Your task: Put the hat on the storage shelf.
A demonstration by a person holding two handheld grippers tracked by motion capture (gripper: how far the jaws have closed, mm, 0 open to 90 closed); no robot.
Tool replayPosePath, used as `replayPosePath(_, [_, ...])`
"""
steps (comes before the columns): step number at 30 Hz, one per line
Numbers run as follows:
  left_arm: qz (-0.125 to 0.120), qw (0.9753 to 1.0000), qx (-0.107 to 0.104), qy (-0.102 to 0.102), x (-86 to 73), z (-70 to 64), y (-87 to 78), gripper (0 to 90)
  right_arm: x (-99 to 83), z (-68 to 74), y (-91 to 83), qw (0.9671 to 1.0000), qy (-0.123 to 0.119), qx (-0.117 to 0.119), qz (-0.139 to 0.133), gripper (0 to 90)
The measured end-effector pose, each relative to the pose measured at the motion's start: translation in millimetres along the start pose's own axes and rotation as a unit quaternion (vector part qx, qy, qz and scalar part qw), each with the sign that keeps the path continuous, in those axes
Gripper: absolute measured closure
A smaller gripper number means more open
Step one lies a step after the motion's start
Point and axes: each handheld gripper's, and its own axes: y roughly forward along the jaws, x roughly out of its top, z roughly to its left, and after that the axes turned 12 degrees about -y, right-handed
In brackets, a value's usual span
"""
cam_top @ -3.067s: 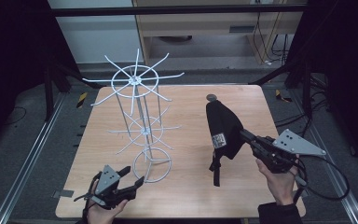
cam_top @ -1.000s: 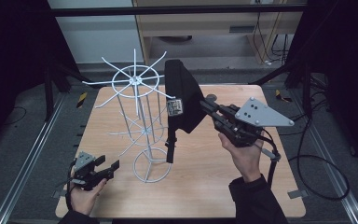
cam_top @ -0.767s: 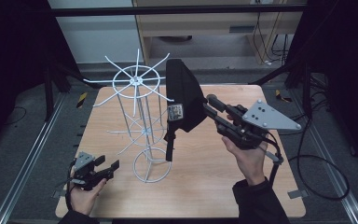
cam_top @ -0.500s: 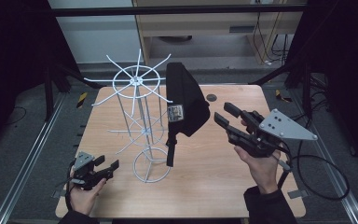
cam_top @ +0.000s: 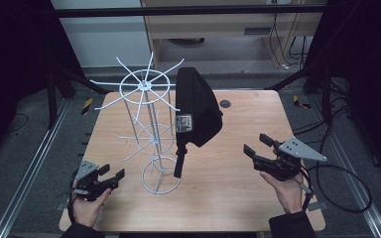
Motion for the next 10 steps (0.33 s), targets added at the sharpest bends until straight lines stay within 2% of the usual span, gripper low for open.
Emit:
replayPosePath(3, [0.003,1.0,0.001,0.004,-0.2,2.1,1.6,33.8,-20.2,-6.9,1.8,0.9996,0.011,-0.018,0.02,24.7])
replayPosePath(5, [0.005,1.0,0.003,0.007,-0.8,3.6,3.3,34.1,-38.9,-12.1,4.5,0.9984,0.017,-0.028,0.047,22.2])
replayPosePath(10, [0.013,0.9998,0.007,0.012,-1.9,6.9,6.7,34.2,-73.8,-19.8,8.1,0.9936,0.017,-0.045,0.102,18.6])
